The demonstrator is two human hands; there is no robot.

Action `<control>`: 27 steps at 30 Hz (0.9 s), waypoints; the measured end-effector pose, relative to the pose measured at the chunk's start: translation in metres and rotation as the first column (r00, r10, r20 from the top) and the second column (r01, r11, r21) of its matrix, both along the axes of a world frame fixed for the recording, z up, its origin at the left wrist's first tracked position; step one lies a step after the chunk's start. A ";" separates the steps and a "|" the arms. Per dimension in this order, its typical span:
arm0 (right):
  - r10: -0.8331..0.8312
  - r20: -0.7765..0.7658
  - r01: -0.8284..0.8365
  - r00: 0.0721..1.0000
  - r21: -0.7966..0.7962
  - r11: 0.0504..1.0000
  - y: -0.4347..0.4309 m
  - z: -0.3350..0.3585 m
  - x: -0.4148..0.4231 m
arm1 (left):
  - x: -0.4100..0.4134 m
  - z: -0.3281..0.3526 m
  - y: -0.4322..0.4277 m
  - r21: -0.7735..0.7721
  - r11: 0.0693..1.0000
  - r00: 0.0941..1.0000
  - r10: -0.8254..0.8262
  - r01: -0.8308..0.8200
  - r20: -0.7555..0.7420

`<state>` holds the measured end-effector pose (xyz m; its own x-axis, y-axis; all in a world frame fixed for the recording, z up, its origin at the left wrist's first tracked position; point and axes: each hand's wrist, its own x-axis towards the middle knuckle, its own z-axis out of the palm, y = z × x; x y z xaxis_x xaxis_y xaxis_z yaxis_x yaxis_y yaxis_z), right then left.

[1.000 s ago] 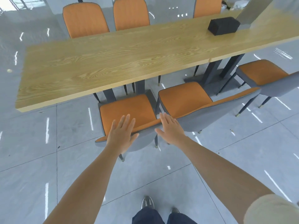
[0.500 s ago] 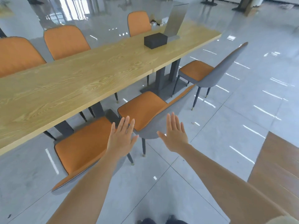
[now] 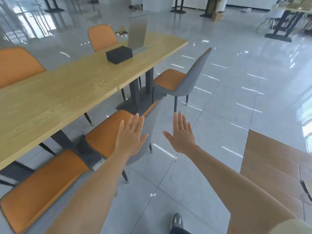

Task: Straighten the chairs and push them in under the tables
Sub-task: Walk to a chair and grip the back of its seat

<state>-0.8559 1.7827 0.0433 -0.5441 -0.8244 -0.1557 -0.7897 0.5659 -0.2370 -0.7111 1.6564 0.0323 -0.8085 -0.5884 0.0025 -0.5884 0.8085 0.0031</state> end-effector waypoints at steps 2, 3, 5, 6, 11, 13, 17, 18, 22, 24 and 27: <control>0.017 -0.010 -0.017 1.000 -0.017 1.000 0.001 0.004 -0.037 | -0.039 0.002 -0.001 -0.013 1.000 1.000 0.010 -0.010 0.003; 0.027 -0.017 -0.027 0.999 -0.025 0.999 0.002 0.007 -0.057 | -0.060 0.003 -0.001 -0.019 1.000 1.000 0.015 -0.015 0.000; 0.031 -0.022 -0.032 0.999 -0.034 0.999 0.003 0.012 -0.096 | -0.099 0.008 -0.002 -0.044 0.999 1.000 0.021 -0.021 0.000; 0.026 -0.022 -0.027 0.999 -0.037 0.999 0.004 0.014 -0.115 | -0.118 0.010 -0.002 -0.056 0.998 1.000 0.018 -0.018 -0.003; 0.004 -0.006 -0.004 1.000 -0.037 0.999 0.007 0.018 -0.199 | -0.206 0.016 -0.004 -0.055 0.998 1.000 -0.014 0.015 0.015; -0.008 -0.009 0.008 1.000 -0.035 0.999 0.005 0.014 -0.231 | -0.242 0.014 -0.009 -0.035 0.999 1.000 -0.027 0.028 0.015; -0.023 -0.001 0.023 1.000 -0.022 0.999 -0.007 0.003 -0.298 | -0.317 0.004 -0.027 -0.019 0.999 0.999 -0.039 0.039 0.018; -0.023 -0.003 0.023 1.000 -0.024 0.999 -0.012 0.000 -0.316 | -0.338 0.001 -0.032 -0.015 0.999 0.999 -0.039 0.039 0.023; -0.021 0.000 0.021 1.000 -0.016 1.000 -0.036 -0.010 -0.397 | -0.419 -0.008 -0.055 0.009 1.000 0.999 -0.022 0.022 0.031; -0.021 0.010 0.021 1.000 0.006 1.000 -0.049 -0.010 -0.433 | -0.454 -0.009 -0.066 0.016 1.000 0.999 -0.015 0.015 0.039; -0.013 0.006 0.013 1.000 0.030 0.999 -0.067 -0.004 -0.494 | -0.515 -0.006 -0.085 0.031 1.000 0.999 -0.001 0.000 0.041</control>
<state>-1.3494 1.7158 0.0396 -0.5537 -0.8122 -0.1837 -0.7806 0.5830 -0.2252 -1.2256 1.5716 0.0265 -0.8079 -0.5873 -0.0490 -0.5882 0.8087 0.0044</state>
